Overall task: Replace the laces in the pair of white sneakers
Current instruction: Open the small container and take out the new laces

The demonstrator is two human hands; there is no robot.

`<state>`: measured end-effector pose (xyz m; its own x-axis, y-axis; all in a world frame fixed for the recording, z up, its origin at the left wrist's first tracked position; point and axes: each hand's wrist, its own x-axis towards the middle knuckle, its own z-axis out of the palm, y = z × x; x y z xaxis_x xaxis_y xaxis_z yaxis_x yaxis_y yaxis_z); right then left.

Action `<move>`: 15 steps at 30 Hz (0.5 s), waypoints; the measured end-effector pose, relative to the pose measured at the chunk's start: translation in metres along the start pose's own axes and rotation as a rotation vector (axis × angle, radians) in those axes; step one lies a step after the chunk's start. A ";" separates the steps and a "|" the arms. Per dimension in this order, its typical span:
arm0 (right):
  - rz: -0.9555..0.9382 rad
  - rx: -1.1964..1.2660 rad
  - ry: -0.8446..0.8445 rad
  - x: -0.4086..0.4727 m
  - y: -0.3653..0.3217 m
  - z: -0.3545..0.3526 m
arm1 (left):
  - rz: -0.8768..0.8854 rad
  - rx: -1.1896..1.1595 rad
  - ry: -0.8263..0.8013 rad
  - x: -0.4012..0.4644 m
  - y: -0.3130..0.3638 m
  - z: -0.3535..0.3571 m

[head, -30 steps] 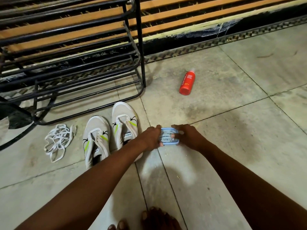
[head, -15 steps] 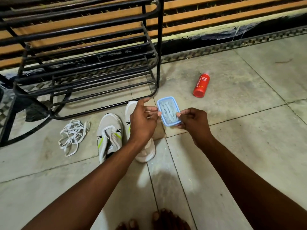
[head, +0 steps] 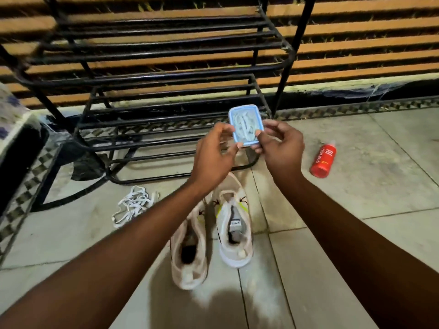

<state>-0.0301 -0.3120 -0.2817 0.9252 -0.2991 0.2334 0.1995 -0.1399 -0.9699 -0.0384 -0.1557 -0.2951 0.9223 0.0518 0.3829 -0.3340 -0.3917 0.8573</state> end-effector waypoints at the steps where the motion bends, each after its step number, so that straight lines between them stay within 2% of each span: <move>1: 0.008 -0.016 -0.001 0.008 0.000 0.007 | 0.016 0.034 -0.005 0.012 -0.005 -0.003; 5: 0.063 -0.036 -0.007 0.048 0.000 0.031 | 0.078 0.187 -0.043 0.062 -0.012 -0.015; 9: 0.079 -0.164 -0.008 0.081 0.010 0.051 | 0.144 0.508 -0.246 0.093 -0.018 -0.018; 13: -0.041 -0.379 -0.114 0.100 0.014 0.059 | 0.032 0.549 -0.423 0.106 -0.018 -0.014; 15: -0.091 -0.475 -0.206 0.105 0.014 0.058 | -0.057 0.500 -0.437 0.107 -0.015 -0.010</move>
<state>0.0889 -0.2912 -0.2752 0.9648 -0.0806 0.2503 0.1579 -0.5836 -0.7966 0.0631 -0.1348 -0.2632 0.9651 -0.2505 0.0769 -0.2488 -0.7840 0.5687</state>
